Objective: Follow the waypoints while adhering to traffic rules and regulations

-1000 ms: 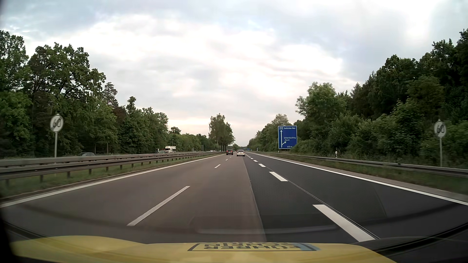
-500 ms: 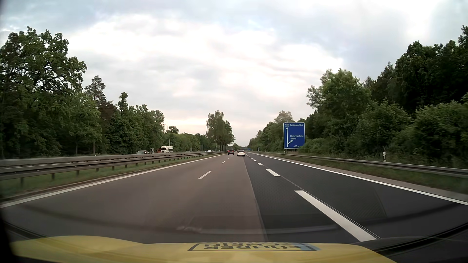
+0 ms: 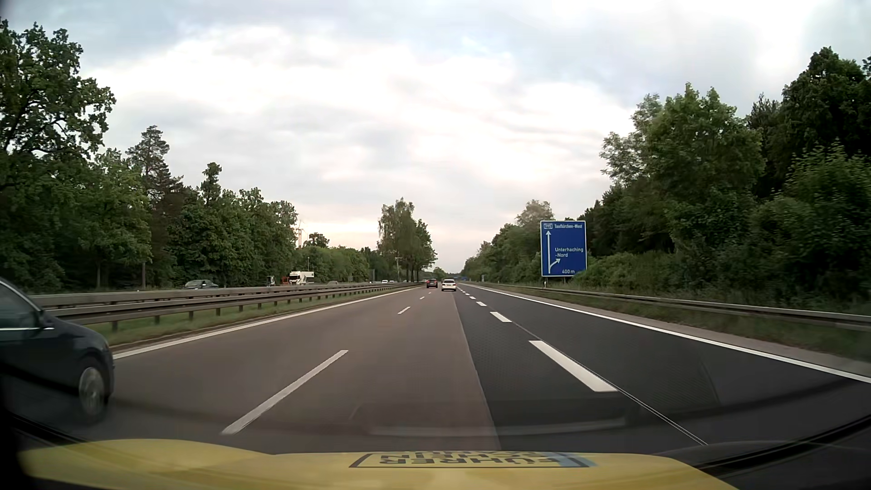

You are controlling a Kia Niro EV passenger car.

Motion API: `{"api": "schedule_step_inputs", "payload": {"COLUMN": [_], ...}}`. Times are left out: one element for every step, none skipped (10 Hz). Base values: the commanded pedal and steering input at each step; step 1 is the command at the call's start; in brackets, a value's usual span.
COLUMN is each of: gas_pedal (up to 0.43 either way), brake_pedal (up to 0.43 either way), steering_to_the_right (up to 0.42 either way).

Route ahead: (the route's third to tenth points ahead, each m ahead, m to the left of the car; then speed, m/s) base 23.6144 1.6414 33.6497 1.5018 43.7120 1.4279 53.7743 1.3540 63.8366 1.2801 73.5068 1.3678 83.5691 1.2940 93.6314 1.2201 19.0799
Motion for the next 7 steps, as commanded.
{"api": "schedule_step_inputs", "payload": {"gas_pedal": [0.197,0.197,0.197,0.209,0.209,0.22,0.22], "brake_pedal": [0.0,0.0,0.0,0.0,0.0,0.0,0.0], "steering_to_the_right": [-0.001,-0.002,-0.001,-0.001,-0.001,-0.001,-0.001]}}
